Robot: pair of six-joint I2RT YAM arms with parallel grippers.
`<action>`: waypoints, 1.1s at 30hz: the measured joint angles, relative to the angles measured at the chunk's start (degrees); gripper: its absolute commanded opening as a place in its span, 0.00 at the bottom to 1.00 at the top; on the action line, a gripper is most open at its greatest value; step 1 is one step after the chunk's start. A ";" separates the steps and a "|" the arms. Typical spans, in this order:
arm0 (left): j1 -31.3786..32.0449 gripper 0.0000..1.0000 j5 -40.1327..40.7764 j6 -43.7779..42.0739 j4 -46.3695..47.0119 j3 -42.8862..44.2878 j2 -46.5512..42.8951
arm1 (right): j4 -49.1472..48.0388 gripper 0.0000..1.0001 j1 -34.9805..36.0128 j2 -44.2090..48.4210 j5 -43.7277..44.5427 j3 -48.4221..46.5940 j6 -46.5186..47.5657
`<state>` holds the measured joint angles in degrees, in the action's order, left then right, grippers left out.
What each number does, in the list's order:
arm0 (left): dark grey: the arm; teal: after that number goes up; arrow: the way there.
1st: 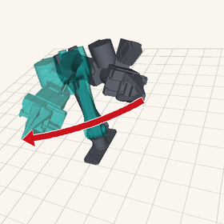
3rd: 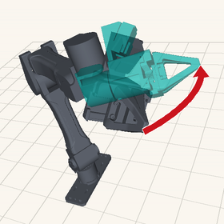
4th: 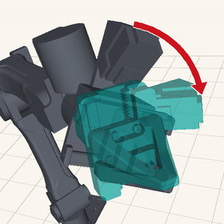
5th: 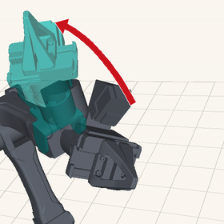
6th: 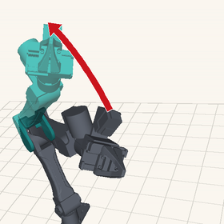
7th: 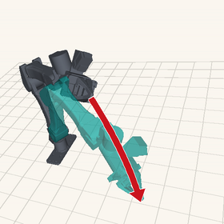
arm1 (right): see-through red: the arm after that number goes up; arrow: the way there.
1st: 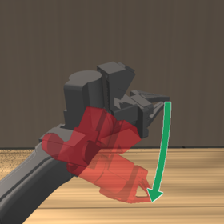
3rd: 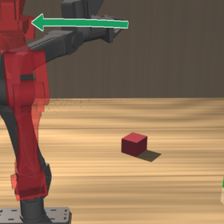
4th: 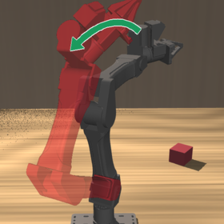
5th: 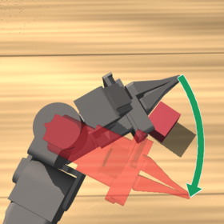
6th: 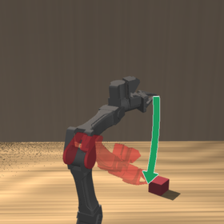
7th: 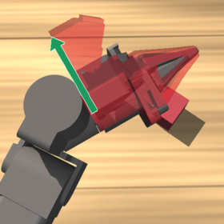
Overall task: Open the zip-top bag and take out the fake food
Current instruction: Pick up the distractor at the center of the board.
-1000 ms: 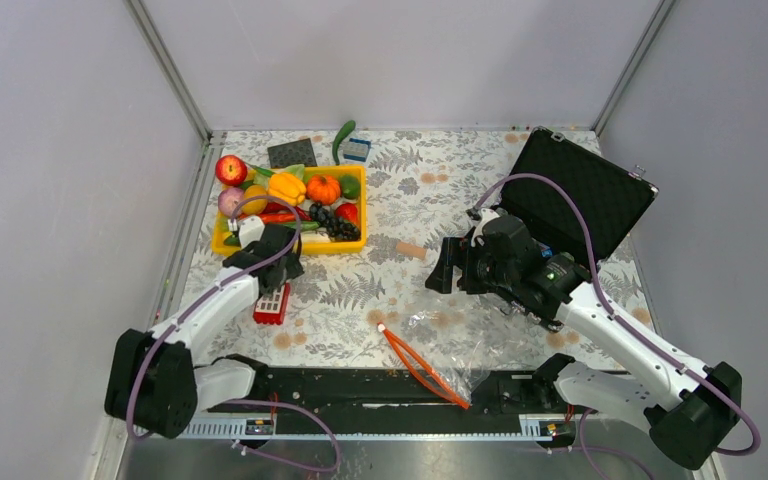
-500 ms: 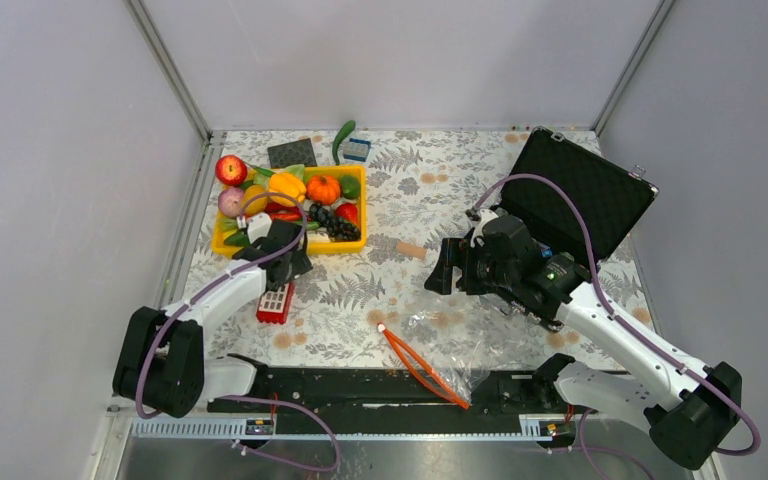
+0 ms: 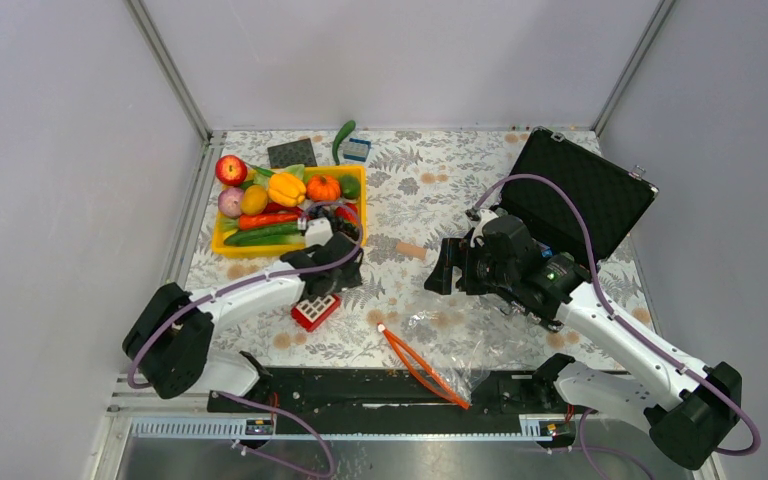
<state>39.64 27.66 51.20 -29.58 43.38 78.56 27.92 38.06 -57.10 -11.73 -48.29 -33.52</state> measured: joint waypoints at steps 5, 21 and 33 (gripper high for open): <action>4.48 0.99 -1.99 1.81 -3.43 1.03 -1.01 | 0.00 0.93 0.00 0.07 -0.02 0.11 -0.07; 3.52 0.98 -0.57 8.20 -10.62 -6.51 -10.86 | -0.31 0.93 0.00 0.35 -1.49 1.25 -1.29; 11.34 0.98 -4.17 10.60 -7.26 -3.72 -4.00 | -0.42 0.93 0.00 0.37 -1.53 1.73 -1.46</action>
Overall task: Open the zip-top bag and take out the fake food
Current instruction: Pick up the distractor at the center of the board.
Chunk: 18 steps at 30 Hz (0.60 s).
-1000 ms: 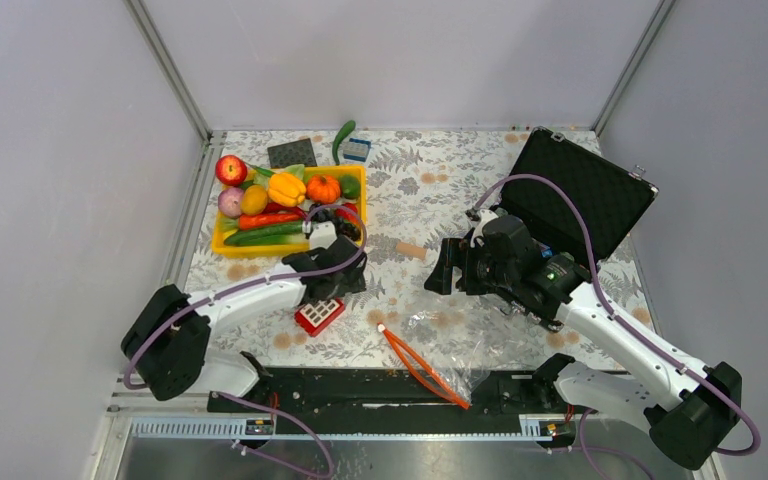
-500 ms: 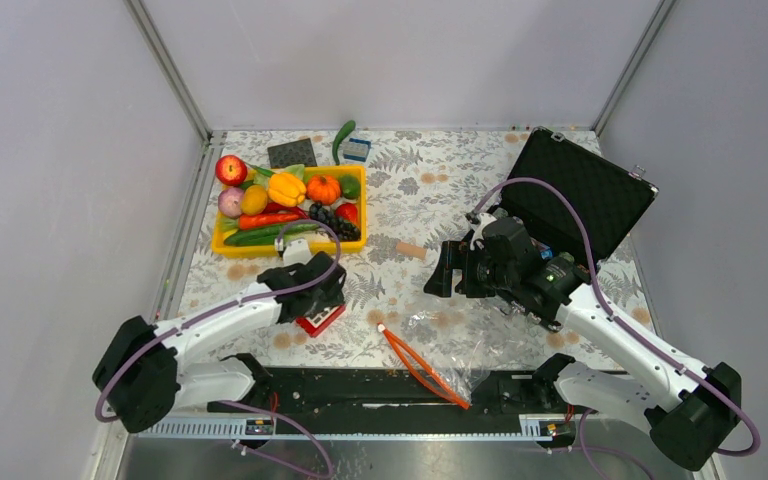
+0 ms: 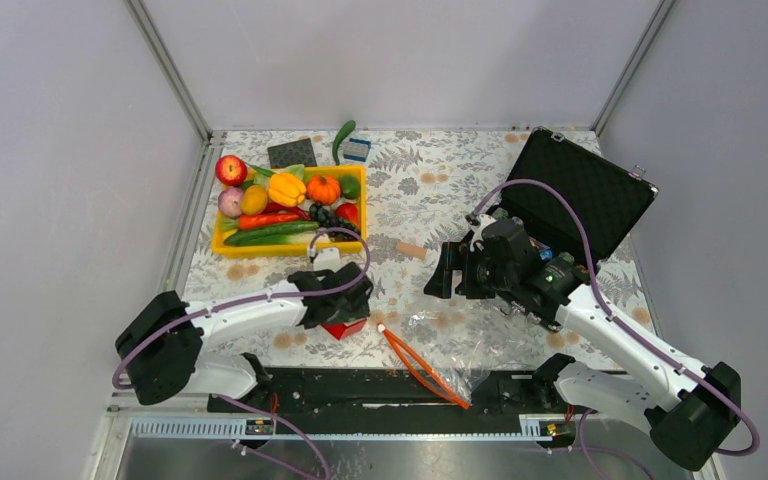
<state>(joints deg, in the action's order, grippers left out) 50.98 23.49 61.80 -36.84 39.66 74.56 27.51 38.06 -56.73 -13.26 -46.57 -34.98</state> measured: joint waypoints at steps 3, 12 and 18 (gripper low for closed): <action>3.56 0.99 -1.20 1.25 -0.17 0.33 1.29 | 0.00 0.93 0.00 0.00 -0.04 0.28 -0.07; 5.81 0.93 -1.60 4.96 -1.16 0.33 0.35 | 0.00 0.93 0.00 -0.02 -0.94 0.48 -0.26; 5.88 0.75 -0.07 6.60 -5.18 1.11 -1.46 | -0.13 0.93 0.00 -0.02 -1.07 0.70 -0.59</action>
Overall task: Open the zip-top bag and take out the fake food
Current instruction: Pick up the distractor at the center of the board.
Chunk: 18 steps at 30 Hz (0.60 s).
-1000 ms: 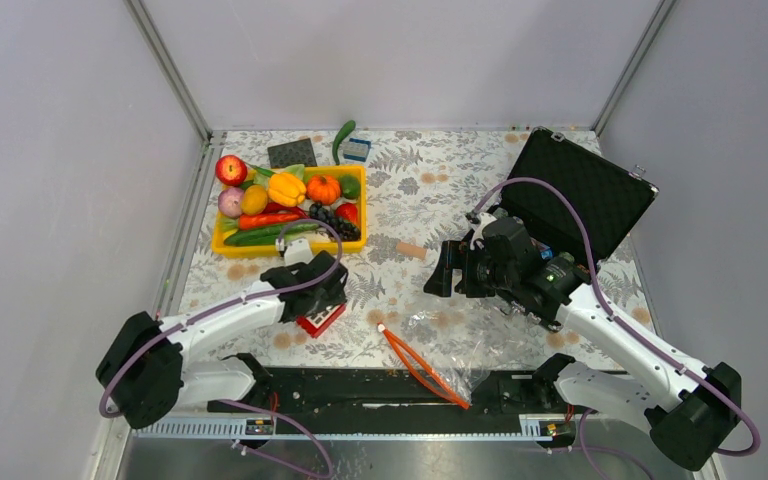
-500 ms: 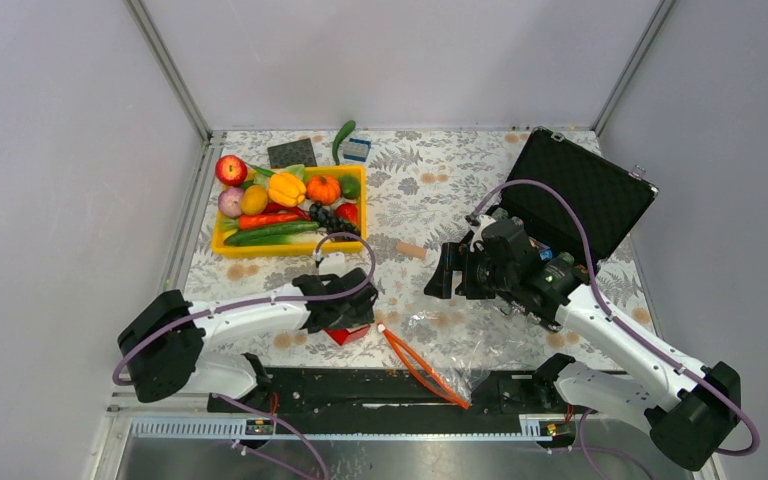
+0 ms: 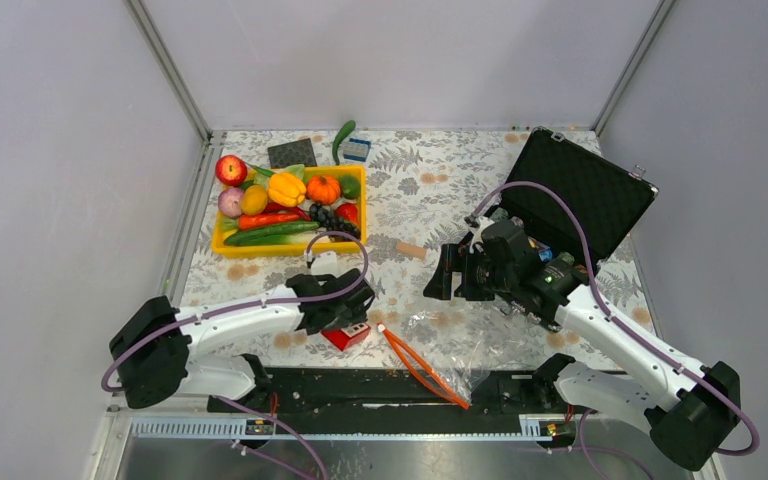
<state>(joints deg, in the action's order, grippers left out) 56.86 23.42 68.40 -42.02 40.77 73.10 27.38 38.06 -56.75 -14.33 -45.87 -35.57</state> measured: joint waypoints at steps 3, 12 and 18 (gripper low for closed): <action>0.00 0.58 1.05 0.70 -1.86 0.81 -0.92 | -0.07 0.93 0.00 0.00 -0.15 0.26 -0.31; 0.00 0.53 2.38 2.25 -3.54 0.87 -4.42 | -0.48 0.93 0.00 0.00 -0.33 0.42 -0.59; 0.07 0.84 2.84 -1.03 -3.52 0.85 -5.77 | -1.16 0.93 0.00 0.00 -0.66 0.92 -0.76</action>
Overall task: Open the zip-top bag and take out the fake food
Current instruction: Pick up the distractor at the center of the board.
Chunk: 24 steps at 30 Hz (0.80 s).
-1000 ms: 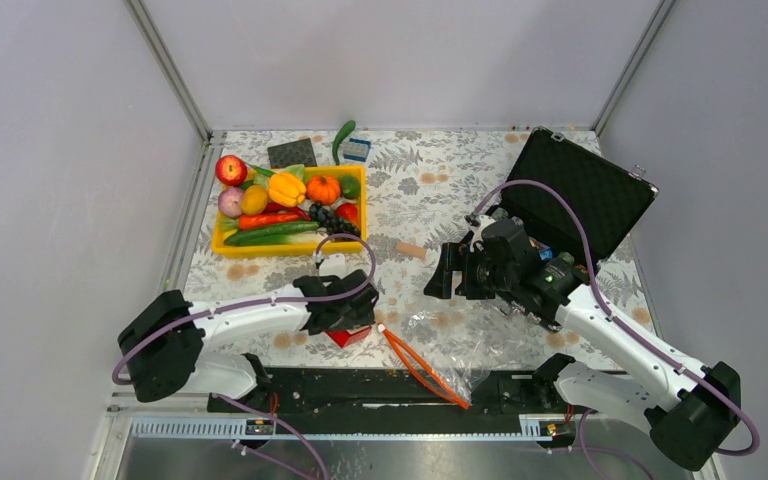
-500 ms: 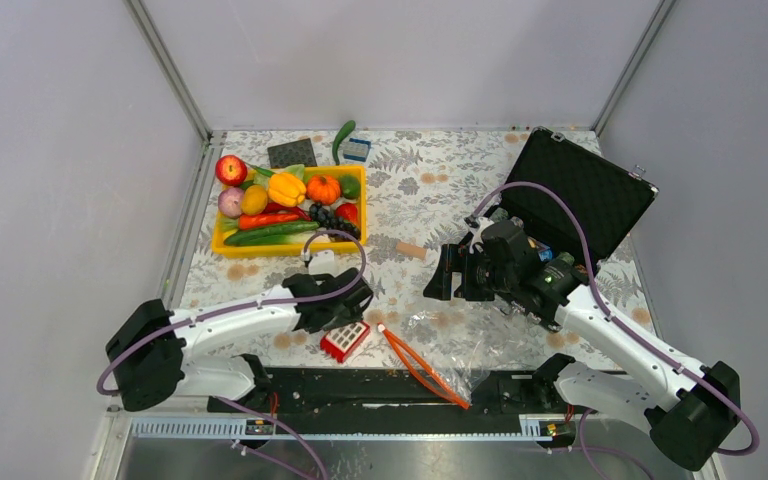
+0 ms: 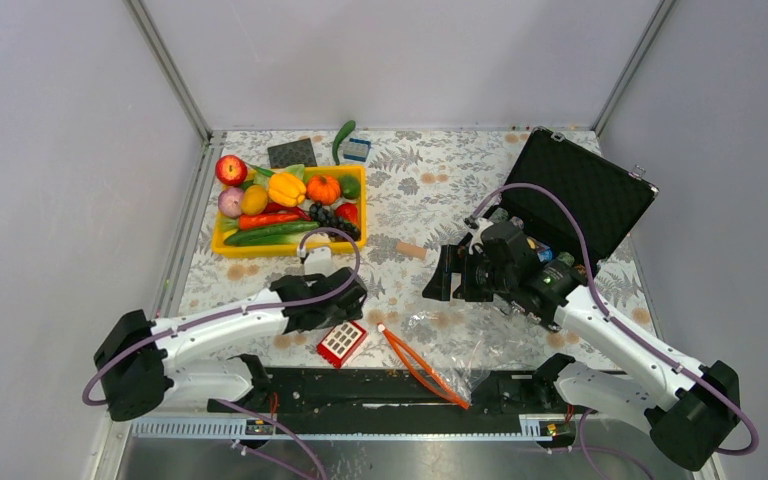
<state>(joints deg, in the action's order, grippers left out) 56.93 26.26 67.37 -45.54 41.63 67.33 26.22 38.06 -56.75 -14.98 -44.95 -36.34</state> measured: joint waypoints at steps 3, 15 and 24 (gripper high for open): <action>0.02 0.90 0.07 -3.82 1.70 -0.74 -2.03 | -0.02 0.93 0.00 0.00 -0.74 0.39 0.00; 1.66 0.99 -4.57 -10.36 14.86 -12.44 -7.85 | -0.72 0.94 0.00 0.02 -2.29 0.90 0.00; 13.57 0.98 -3.93 -7.61 17.35 -9.03 1.84 | -1.33 0.95 0.00 0.02 -2.71 1.01 0.00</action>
<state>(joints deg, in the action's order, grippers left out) 70.50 22.33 59.77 -28.18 32.60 69.17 24.88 38.06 -56.73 -17.69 -43.94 -36.34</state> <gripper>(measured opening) 0.984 0.945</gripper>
